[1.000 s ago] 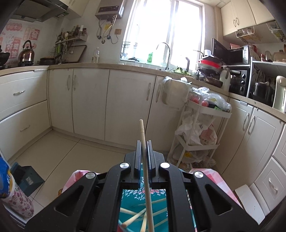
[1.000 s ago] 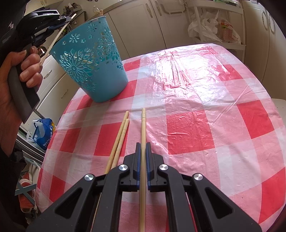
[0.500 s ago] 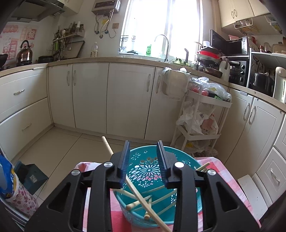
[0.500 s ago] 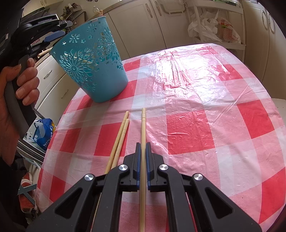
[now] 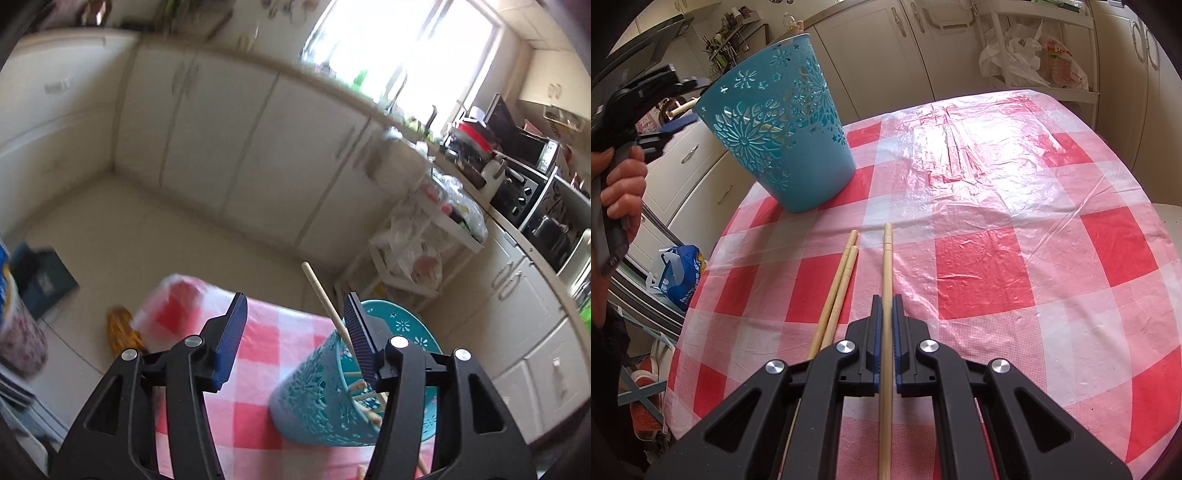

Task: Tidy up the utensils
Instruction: 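Lift the chopstick over the teal basket and release it from the right tool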

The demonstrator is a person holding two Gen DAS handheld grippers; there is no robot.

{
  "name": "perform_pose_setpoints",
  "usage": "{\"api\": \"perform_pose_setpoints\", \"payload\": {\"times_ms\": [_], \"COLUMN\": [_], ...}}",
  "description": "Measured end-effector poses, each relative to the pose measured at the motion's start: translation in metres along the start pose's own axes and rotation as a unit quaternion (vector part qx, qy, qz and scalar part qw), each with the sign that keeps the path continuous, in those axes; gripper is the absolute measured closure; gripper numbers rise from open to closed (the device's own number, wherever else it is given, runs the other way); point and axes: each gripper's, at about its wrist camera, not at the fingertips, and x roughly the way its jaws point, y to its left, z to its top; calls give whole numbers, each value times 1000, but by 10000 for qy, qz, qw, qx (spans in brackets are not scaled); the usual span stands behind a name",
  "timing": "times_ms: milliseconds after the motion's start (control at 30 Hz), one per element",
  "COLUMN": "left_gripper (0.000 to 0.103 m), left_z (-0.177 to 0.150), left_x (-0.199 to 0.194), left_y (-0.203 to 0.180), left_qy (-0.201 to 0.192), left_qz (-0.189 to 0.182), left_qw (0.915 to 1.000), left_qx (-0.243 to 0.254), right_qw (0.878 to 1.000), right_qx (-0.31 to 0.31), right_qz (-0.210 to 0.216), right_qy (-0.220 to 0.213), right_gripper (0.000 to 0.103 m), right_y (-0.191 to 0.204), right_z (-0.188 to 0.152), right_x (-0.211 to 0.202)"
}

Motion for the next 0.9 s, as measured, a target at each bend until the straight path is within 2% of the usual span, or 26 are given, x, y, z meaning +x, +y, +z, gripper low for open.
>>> {"api": "perform_pose_setpoints", "payload": {"times_ms": [167,267,333,367,467,567,667,833,900], "left_gripper": [47,49,88,89,94,98,98,98,98], "left_z": [9,10,12,12,17,21,23,28,25], "left_x": [39,56,60,60,38,7,-18,-40,-43], "left_y": [3,-2,-5,-7,-23,-46,-70,-101,-113], "left_qy": [601,756,775,769,265,-397,-1126,-1766,-2058], "left_qz": [-189,-361,-426,-517,-571,-700,-748,-725,-496], "left_qw": [9979,9964,9961,9957,9977,9947,9862,9743,9666], "left_qx": [-116,-123,-63,-51,245,634,952,1192,1445], "right_qw": [10000,10000,10000,10000,10000,9998,9993,9980,9973], "right_qx": [2,2,4,2,-10,33,187,269,309], "right_qz": [3,3,6,4,-6,69,194,369,412], "right_qy": [0,-1,-3,-5,-28,-158,-270,-443,-516], "right_gripper": [97,97,97,97,97,97,97,97,97], "right_y": [0,0,0,0,1,0,-3,-4,-5], "right_z": [0,0,0,0,0,0,3,6,7], "right_x": [0,0,0,0,-1,-6,-11,-18,-20]}}
